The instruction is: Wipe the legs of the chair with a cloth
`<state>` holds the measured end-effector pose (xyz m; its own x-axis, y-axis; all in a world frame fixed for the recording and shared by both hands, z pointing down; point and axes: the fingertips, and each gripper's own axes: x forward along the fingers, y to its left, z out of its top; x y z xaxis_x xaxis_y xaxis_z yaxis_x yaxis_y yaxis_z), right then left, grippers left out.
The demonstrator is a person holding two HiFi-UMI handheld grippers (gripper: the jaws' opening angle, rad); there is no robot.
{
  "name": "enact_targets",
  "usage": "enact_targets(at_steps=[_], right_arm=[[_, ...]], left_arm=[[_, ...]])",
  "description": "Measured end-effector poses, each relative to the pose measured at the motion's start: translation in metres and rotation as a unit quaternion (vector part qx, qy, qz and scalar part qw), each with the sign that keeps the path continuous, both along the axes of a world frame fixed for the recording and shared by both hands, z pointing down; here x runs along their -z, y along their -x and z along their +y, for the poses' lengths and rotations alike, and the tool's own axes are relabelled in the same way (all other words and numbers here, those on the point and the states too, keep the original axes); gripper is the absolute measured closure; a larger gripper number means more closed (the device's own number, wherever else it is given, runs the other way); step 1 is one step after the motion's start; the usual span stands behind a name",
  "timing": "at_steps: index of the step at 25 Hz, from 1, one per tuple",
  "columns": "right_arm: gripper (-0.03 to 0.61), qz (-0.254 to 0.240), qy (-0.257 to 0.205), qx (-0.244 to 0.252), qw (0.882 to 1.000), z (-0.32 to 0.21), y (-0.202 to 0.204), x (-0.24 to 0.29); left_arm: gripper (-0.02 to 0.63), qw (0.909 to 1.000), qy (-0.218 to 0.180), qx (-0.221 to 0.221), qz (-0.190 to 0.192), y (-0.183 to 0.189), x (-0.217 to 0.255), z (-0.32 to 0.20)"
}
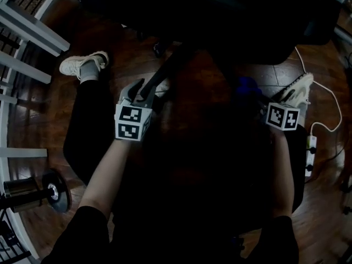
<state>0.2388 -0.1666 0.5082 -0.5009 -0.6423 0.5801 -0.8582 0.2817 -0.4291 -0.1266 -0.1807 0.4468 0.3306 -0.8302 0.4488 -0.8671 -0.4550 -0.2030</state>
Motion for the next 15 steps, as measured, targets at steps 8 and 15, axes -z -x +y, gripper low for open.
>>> enact_targets(at_steps=[8,15], right_arm=[[0.463,-0.006,0.034,-0.048,0.998,0.008,-0.005,-0.007],[0.479,-0.106,0.085,-0.113,0.984,0.017,-0.003,-0.011]], left_arm=[[0.43,0.9946,0.082,-0.023,-0.059,0.009,-0.064,-0.015],[0.474,0.9925,0.093,-0.06,-0.051,0.002,-0.065,-0.018]])
